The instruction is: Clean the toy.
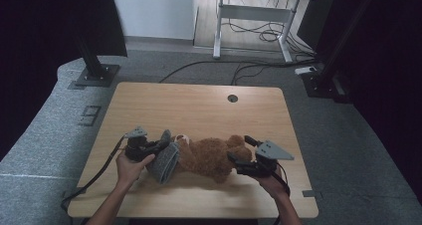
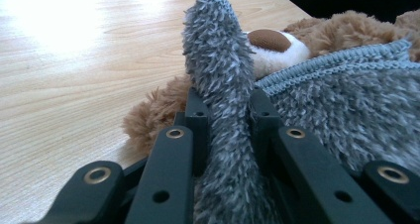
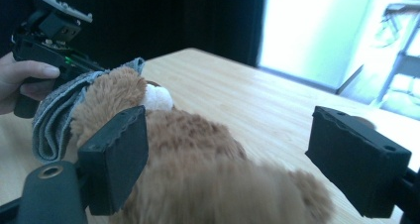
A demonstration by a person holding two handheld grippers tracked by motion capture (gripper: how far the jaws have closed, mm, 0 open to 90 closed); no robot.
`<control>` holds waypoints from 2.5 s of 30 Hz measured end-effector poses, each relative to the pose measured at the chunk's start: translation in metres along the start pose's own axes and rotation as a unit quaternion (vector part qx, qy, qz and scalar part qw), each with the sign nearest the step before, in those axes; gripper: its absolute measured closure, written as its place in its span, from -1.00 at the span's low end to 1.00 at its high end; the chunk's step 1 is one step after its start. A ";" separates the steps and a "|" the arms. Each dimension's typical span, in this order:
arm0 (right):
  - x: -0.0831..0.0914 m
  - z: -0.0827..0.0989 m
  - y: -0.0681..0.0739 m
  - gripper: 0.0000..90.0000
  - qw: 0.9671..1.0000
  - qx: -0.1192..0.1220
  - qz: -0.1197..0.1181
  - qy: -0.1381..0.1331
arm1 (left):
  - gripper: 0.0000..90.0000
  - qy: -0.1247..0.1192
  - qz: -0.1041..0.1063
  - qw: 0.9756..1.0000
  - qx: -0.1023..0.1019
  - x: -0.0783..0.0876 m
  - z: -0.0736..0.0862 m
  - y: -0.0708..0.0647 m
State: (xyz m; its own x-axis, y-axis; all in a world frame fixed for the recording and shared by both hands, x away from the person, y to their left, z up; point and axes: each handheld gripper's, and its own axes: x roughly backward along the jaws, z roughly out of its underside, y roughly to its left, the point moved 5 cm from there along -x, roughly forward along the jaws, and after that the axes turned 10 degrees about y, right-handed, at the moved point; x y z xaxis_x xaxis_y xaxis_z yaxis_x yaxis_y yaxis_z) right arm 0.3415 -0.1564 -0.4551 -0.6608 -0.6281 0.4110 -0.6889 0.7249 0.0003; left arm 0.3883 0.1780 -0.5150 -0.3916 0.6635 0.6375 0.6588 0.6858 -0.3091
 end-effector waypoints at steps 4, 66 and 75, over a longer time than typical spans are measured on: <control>-0.031 0.000 0.004 -0.70 0.999 0.005 -0.013 0.053 | 0.69 0.001 -0.002 1.000 -0.006 0.001 0.002 -0.001; -0.086 0.083 -0.015 -0.48 0.990 0.050 0.100 0.088 | 0.61 0.063 -0.021 0.998 0.022 0.022 0.025 0.036; -0.084 0.082 -0.015 -0.48 0.990 0.050 0.099 0.085 | 0.42 0.129 -0.039 0.991 0.016 0.035 0.067 0.037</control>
State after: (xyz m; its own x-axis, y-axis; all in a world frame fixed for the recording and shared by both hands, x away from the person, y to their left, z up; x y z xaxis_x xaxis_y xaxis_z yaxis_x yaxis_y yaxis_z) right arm 0.3825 -0.1375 -0.5639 -0.7323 -0.4137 0.5409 -0.5827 0.7918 -0.1832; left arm 0.3564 0.2462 -0.5513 -0.2603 0.5117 0.8188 0.6109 0.7440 -0.2708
